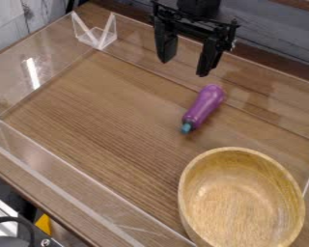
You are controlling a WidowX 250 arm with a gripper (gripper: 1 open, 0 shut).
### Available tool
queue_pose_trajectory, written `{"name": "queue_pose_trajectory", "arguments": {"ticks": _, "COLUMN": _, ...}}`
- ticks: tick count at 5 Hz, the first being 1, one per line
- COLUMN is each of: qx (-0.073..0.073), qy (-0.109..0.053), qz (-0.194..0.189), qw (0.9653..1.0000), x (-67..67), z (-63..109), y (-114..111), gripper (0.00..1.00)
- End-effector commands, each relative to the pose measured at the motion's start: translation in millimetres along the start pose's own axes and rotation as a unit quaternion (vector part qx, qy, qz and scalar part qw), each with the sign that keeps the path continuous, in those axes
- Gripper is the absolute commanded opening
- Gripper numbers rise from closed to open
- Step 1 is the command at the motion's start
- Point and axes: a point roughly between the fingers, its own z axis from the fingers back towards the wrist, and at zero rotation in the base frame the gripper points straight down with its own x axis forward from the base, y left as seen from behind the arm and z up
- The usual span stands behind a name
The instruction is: Put the purple eggplant in the brown bowl
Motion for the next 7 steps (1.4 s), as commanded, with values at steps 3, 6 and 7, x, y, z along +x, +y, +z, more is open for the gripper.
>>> {"name": "queue_pose_trajectory", "arguments": {"ticks": 3, "qx": -0.002, "qy": 0.02, "qz": 0.015, "qw": 0.9997, "x": -3.0, "z": -13.8, "y": 4, "gripper": 1.0}}
{"name": "queue_pose_trajectory", "arguments": {"ticks": 6, "qx": -0.002, "qy": 0.029, "qz": 0.044, "qw": 0.9986, "x": -5.6, "z": -21.7, "y": 14, "gripper": 1.0}}
{"name": "queue_pose_trajectory", "arguments": {"ticks": 7, "qx": -0.002, "qy": 0.027, "qz": 0.06, "qw": 0.9978, "x": -5.9, "z": -21.4, "y": 20, "gripper": 1.0}}
